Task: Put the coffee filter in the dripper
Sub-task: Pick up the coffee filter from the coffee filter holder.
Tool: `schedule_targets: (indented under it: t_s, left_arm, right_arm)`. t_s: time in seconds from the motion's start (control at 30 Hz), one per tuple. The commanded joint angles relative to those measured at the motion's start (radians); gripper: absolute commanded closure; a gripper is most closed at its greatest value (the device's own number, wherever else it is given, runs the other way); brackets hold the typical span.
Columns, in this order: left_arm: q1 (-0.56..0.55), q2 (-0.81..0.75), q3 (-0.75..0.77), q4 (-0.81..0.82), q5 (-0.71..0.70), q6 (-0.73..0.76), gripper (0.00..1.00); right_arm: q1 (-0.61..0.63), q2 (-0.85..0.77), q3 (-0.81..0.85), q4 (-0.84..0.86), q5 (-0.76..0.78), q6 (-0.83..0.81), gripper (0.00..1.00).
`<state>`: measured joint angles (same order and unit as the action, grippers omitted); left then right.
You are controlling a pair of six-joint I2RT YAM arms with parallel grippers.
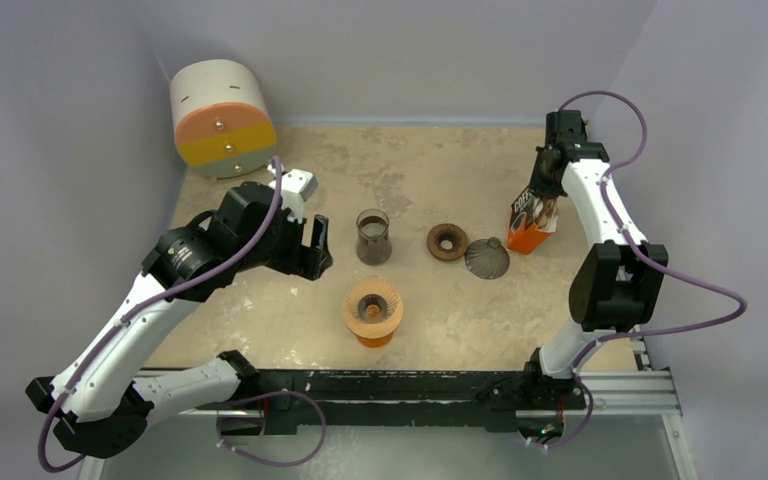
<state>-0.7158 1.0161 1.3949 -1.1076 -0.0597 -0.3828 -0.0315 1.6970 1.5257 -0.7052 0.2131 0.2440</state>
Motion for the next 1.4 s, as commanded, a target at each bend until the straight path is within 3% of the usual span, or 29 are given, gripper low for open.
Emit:
schedule_targets:
  t_s: [0.0,0.13,1.37]
  left_arm:
    - [-0.001,-0.020,0.006,0.020,0.004,-0.014,0.23]
    - [-0.001,-0.023,0.006,0.017,0.003,-0.014,0.23]
    - [-0.001,-0.023,0.024,0.022,0.012,-0.053,0.23]
  right_arm:
    - [0.010,-0.031,0.025,-0.011,-0.015,0.015,0.89]
    - [0.014,-0.032,0.030,-0.012,-0.021,0.016,1.00]
    - [0.093,-0.148,0.275,-0.139,-0.030,-0.025,1.00]
